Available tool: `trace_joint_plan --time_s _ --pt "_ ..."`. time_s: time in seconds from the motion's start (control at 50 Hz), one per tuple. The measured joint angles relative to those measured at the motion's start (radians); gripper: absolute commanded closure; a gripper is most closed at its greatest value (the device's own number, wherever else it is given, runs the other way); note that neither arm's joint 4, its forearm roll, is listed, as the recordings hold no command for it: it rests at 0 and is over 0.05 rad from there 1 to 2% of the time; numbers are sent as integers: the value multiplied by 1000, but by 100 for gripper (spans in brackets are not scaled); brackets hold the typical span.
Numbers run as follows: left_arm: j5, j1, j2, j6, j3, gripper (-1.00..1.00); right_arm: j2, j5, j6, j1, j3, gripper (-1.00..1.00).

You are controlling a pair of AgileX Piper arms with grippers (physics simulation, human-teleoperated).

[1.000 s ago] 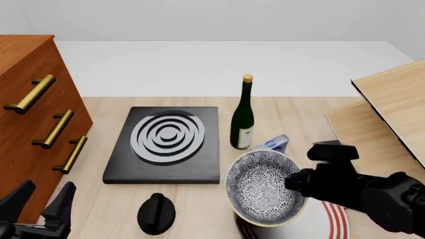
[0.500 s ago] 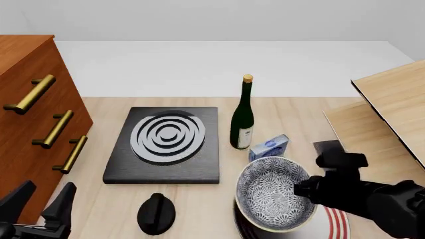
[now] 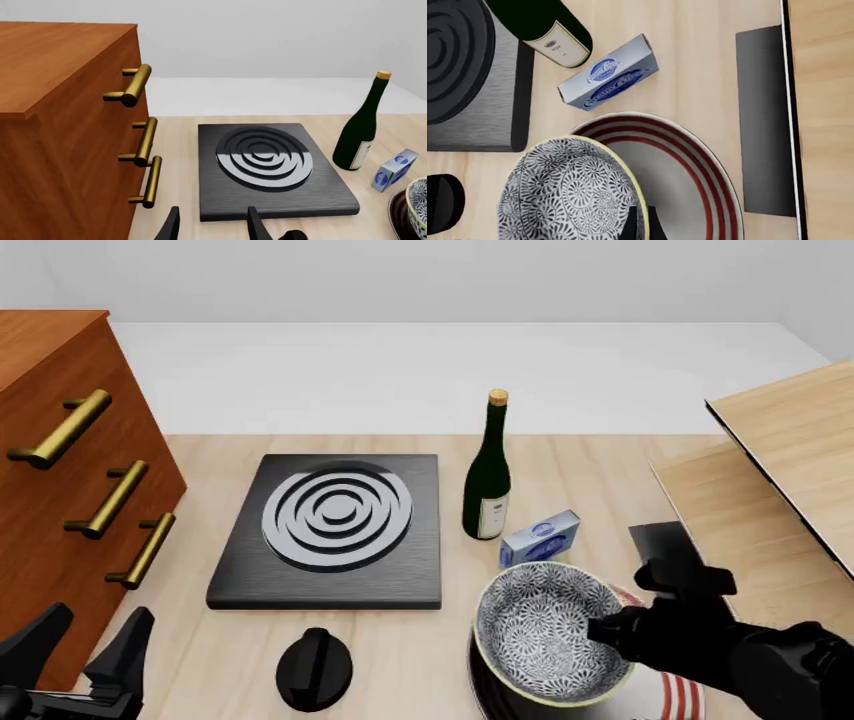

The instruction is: Pick up the akita bowl and put it on the plate.

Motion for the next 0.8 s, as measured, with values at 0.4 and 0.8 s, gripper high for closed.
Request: trace_joint_plan --time_s 0.4,0.8 --pt "-5 -3 7 -1 0 -100 -22 87 -59 -5 -55 -100" --pt "24 -6 -22 -2 0 -100 -135 237 -105 -21 -148 -100"
